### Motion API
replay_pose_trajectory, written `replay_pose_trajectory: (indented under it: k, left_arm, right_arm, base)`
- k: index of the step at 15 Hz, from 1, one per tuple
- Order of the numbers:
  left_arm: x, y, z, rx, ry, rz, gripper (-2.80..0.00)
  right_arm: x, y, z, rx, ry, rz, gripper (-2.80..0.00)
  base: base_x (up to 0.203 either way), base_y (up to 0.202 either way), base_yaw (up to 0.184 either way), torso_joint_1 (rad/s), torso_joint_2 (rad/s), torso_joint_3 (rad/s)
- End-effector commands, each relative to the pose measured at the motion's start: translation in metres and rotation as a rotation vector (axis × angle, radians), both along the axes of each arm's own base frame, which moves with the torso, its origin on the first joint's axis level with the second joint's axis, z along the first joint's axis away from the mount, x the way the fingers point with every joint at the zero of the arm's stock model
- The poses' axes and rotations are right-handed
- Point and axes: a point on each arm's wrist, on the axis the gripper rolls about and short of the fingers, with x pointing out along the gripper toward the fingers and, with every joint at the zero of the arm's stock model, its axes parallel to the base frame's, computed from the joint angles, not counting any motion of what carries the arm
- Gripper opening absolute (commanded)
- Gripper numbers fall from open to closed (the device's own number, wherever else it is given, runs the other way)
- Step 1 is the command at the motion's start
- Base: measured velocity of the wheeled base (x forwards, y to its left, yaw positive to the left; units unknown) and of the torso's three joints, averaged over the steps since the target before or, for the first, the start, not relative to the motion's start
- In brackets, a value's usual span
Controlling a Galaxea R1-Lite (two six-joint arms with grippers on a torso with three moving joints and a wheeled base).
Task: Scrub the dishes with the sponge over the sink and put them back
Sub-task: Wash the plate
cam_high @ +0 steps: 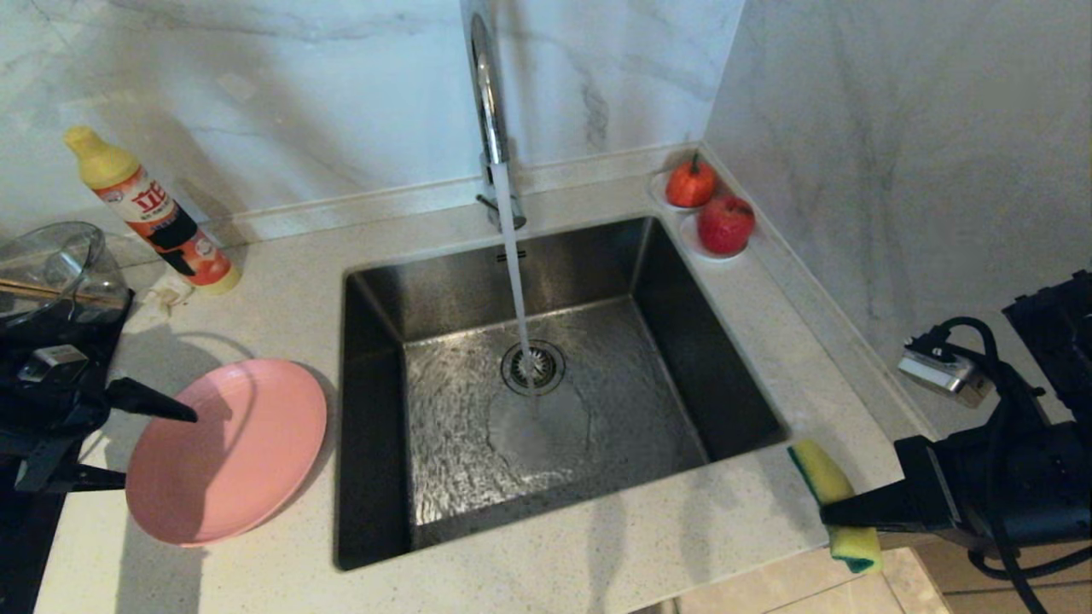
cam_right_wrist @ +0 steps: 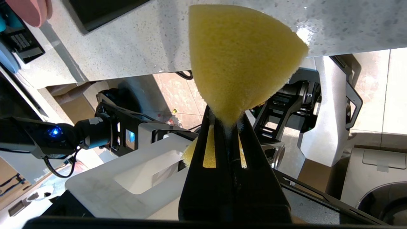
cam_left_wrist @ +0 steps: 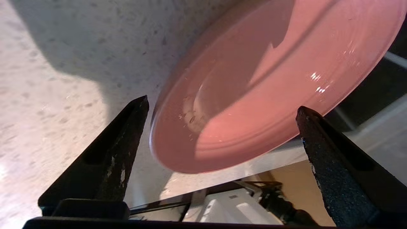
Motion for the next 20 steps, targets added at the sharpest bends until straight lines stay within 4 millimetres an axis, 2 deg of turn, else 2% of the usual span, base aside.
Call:
replay_pose_trajectory:
  k: [1, 9, 15, 20]
  left_arm:
    - [0.001, 0.003, -0.005, -0.020, 0.006, 0.014, 0.00]
    - [0.015, 0.015, -0.009, -0.081, -0.001, 0.202, 0.00]
    - [0.013, 0.011, -0.008, -0.215, -0.022, 0.202, 0.00]
    - [0.015, 0.013, -0.006, -0.222, -0.033, 0.212, 0.00]
  right_arm:
    - [0.000, -0.001, -0.001, 0.000, 0.006, -0.004, -2.80]
    - [0.001, -0.003, -0.003, -0.010, 0.005, -0.003, -2.80]
    - [0.000, -0.004, -0.005, -0.012, 0.010, -0.003, -2.80]
    - [0.001, -0.005, -0.005, -0.014, 0.009, -0.009, -2.80]
  base:
    - [0.000, 0.000, 0.000, 0.000, 0.00, 0.000]
    - [0.000, 0.000, 0.000, 0.000, 0.00, 0.000]
    - [0.000, 0.000, 0.000, 0.000, 0.00, 0.000]
    - [0.000, 0.000, 0.000, 0.000, 0.00, 0.000]
